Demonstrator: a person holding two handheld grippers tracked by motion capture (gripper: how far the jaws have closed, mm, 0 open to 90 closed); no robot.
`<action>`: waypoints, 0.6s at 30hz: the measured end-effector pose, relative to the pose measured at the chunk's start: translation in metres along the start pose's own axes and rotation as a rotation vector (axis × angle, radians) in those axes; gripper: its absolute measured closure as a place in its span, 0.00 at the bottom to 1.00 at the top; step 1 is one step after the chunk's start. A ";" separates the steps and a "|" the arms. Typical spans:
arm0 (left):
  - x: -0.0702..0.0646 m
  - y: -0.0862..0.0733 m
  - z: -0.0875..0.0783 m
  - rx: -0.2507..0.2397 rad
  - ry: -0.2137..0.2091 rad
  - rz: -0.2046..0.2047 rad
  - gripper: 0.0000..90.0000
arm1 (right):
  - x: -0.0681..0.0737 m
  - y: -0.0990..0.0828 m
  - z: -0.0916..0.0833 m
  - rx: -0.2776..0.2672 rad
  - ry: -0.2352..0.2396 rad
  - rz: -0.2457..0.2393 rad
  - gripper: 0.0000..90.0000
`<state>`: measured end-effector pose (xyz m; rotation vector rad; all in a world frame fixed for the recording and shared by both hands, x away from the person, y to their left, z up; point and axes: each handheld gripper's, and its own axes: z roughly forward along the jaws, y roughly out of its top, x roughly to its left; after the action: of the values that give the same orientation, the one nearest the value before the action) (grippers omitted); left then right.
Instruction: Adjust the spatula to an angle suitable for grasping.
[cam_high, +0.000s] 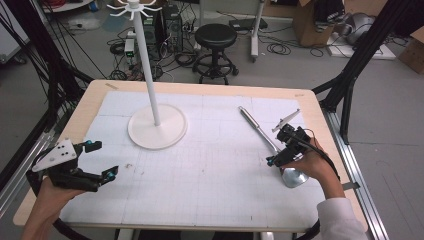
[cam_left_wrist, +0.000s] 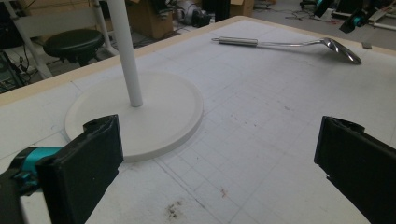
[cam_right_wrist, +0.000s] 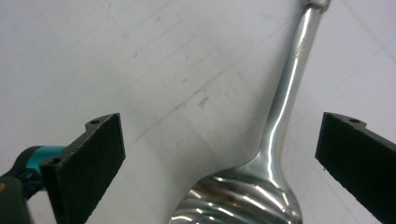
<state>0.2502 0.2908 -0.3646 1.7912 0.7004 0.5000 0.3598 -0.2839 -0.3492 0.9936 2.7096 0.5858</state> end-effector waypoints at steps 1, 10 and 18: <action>0.000 0.000 0.000 0.002 -0.002 0.001 0.02 | -0.001 0.002 -0.001 -0.016 0.003 0.007 0.00; 0.000 0.000 0.002 0.000 -0.005 0.000 0.02 | -0.011 0.016 0.004 -0.047 -0.035 0.009 0.00; 0.000 0.000 0.001 -0.003 -0.004 -0.005 0.02 | -0.024 0.023 0.013 -0.063 -0.029 0.039 0.00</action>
<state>0.2507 0.2899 -0.3646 1.7864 0.7008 0.4942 0.3953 -0.2794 -0.3500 1.0323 2.6350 0.6540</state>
